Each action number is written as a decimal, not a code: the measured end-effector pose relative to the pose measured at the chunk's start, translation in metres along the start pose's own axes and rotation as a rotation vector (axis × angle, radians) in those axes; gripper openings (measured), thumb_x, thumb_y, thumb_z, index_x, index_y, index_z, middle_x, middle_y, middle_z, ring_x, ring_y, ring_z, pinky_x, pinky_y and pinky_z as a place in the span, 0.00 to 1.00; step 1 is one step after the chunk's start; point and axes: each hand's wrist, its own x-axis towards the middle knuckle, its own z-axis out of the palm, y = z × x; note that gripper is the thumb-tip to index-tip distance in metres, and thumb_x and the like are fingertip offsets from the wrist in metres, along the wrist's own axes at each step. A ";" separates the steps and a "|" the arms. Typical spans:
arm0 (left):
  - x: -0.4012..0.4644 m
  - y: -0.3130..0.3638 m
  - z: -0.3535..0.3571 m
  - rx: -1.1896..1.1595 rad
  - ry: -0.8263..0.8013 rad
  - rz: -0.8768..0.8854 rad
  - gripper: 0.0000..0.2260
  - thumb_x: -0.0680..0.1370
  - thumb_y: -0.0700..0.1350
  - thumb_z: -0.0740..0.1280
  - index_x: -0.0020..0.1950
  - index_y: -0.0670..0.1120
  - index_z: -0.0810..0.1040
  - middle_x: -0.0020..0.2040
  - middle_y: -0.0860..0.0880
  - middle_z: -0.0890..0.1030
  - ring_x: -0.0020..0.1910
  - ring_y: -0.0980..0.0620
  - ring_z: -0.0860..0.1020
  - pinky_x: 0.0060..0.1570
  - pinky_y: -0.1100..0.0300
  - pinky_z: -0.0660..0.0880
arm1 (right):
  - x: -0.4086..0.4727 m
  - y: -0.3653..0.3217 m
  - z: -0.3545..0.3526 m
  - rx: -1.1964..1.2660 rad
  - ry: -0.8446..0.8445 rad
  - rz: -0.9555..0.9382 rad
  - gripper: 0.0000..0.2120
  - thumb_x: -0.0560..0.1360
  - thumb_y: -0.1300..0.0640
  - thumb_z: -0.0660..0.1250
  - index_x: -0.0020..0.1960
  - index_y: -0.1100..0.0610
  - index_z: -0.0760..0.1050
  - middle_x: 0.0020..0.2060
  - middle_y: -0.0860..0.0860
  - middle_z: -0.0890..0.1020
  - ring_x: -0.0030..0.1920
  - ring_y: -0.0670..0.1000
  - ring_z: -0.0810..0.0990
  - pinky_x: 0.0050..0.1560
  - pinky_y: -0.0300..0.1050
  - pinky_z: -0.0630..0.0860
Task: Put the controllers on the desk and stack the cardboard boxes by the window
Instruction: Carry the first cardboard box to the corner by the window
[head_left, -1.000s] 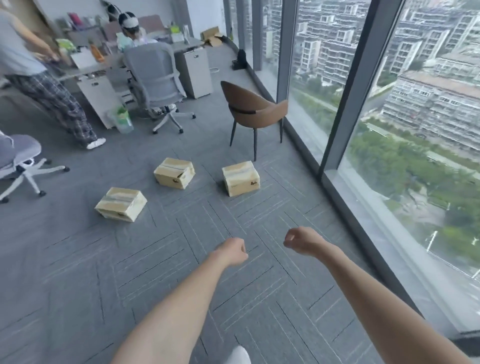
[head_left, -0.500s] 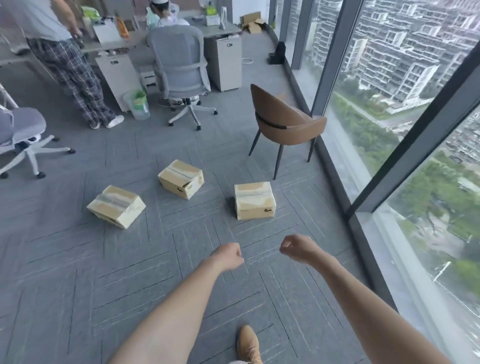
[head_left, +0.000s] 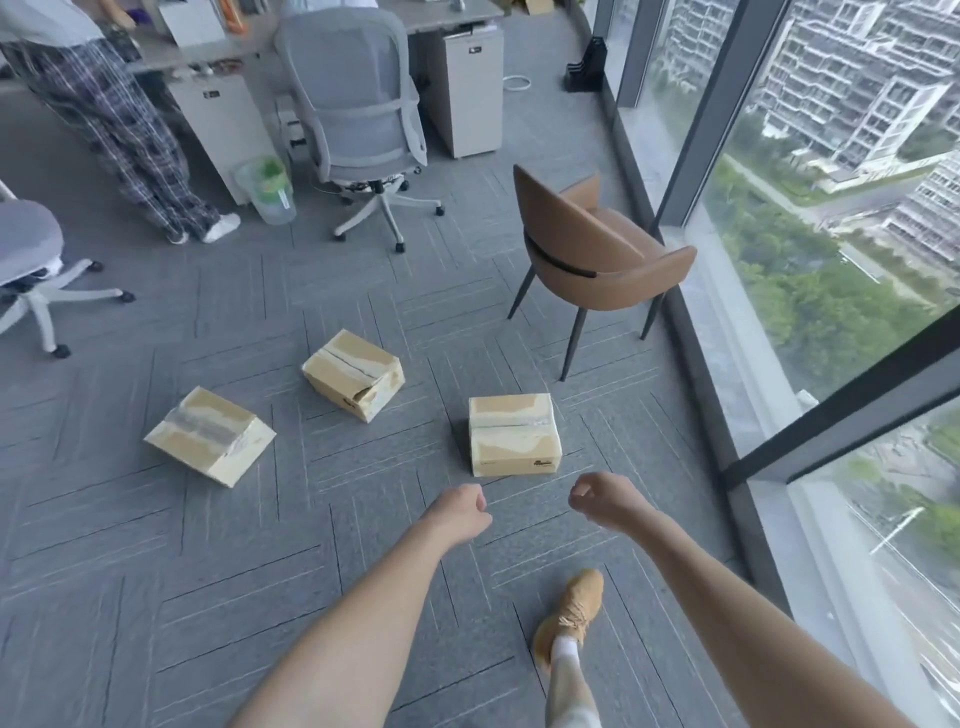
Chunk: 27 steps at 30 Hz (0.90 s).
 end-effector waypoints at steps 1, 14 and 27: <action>0.017 0.009 -0.005 -0.014 -0.001 -0.009 0.10 0.78 0.48 0.65 0.58 0.49 0.76 0.58 0.49 0.78 0.55 0.49 0.77 0.52 0.56 0.73 | 0.019 0.001 -0.010 0.008 -0.005 0.000 0.11 0.78 0.56 0.63 0.56 0.56 0.81 0.52 0.54 0.86 0.53 0.54 0.84 0.57 0.50 0.81; 0.242 0.046 -0.053 -0.164 -0.026 -0.233 0.13 0.79 0.48 0.67 0.62 0.47 0.75 0.58 0.48 0.78 0.57 0.48 0.77 0.52 0.59 0.71 | 0.265 0.045 -0.085 0.079 -0.083 0.175 0.11 0.76 0.58 0.63 0.54 0.58 0.82 0.52 0.55 0.86 0.53 0.56 0.84 0.56 0.50 0.81; 0.504 -0.046 0.105 -0.390 -0.094 -0.388 0.18 0.75 0.48 0.72 0.63 0.47 0.76 0.63 0.47 0.78 0.60 0.50 0.77 0.57 0.56 0.76 | 0.510 0.137 0.092 0.175 -0.175 0.344 0.23 0.78 0.49 0.70 0.70 0.56 0.73 0.63 0.54 0.81 0.62 0.55 0.80 0.61 0.49 0.76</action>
